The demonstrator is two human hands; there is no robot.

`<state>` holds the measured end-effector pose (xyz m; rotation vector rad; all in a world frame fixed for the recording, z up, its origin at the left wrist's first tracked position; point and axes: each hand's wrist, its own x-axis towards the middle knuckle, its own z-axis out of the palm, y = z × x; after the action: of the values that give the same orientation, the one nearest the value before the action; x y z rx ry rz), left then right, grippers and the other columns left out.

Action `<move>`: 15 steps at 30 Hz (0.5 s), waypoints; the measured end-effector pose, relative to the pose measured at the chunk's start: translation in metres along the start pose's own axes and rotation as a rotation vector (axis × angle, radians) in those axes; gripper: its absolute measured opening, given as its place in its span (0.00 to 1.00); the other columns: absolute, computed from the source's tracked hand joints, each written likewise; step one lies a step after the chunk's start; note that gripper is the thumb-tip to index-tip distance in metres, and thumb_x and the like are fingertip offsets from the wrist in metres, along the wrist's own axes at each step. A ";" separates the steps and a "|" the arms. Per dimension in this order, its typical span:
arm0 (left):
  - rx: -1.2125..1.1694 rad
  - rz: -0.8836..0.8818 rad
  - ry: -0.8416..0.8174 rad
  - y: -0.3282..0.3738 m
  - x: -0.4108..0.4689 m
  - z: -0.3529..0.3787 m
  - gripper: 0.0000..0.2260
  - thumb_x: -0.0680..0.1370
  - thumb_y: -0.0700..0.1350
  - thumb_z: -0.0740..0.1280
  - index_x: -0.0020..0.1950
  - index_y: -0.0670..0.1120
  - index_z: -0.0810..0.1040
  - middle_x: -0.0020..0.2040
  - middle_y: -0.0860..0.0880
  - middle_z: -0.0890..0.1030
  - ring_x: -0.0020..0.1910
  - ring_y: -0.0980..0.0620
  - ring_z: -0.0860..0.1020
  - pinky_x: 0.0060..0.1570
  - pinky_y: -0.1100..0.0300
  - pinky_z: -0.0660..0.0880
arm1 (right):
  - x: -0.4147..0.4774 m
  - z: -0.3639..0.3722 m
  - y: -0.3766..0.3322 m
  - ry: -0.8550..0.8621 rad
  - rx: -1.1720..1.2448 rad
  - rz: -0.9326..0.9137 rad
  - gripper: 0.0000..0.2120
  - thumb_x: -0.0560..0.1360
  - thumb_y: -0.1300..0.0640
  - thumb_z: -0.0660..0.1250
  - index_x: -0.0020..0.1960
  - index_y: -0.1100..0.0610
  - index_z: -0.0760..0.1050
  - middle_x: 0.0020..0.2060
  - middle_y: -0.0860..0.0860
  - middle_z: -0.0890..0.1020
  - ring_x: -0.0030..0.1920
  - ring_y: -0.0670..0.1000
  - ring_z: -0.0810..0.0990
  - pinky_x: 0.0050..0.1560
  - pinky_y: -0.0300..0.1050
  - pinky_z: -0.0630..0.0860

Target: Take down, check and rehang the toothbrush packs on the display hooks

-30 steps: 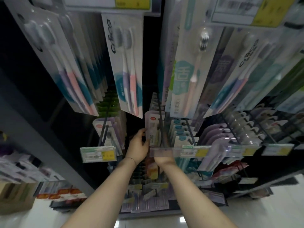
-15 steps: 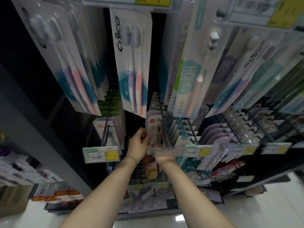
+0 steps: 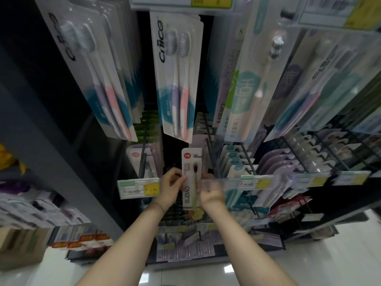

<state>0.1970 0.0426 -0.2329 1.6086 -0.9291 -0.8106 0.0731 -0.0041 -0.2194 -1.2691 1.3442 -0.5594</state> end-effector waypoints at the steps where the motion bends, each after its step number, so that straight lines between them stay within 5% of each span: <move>1: 0.010 -0.006 -0.021 -0.003 -0.002 -0.003 0.06 0.80 0.38 0.64 0.51 0.35 0.75 0.40 0.42 0.80 0.36 0.53 0.78 0.37 0.66 0.76 | -0.003 0.000 0.003 0.012 -0.044 0.001 0.06 0.81 0.62 0.58 0.53 0.58 0.74 0.44 0.51 0.76 0.48 0.52 0.75 0.49 0.41 0.71; 4: 0.043 -0.028 -0.073 -0.015 -0.009 -0.012 0.05 0.80 0.41 0.65 0.50 0.39 0.75 0.42 0.40 0.81 0.37 0.51 0.80 0.41 0.58 0.78 | -0.010 0.003 0.012 0.022 -0.071 -0.025 0.06 0.81 0.56 0.59 0.54 0.56 0.74 0.42 0.54 0.78 0.43 0.52 0.78 0.46 0.44 0.75; 9: 0.042 -0.080 -0.089 -0.025 -0.022 -0.018 0.05 0.79 0.42 0.65 0.50 0.40 0.75 0.40 0.43 0.81 0.37 0.51 0.80 0.44 0.55 0.80 | -0.018 0.004 0.020 -0.015 -0.069 -0.079 0.07 0.82 0.57 0.58 0.49 0.52 0.73 0.35 0.53 0.78 0.35 0.47 0.77 0.33 0.33 0.73; 15: 0.026 -0.185 -0.033 -0.025 -0.041 -0.008 0.04 0.76 0.41 0.70 0.47 0.43 0.76 0.41 0.45 0.83 0.39 0.50 0.83 0.45 0.57 0.79 | -0.028 -0.010 0.033 -0.076 -0.230 -0.234 0.08 0.82 0.59 0.57 0.46 0.54 0.71 0.33 0.51 0.78 0.36 0.50 0.79 0.41 0.41 0.76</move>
<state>0.1888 0.0859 -0.2540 1.7263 -0.8251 -0.9587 0.0460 0.0275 -0.2354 -1.6339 1.2304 -0.5226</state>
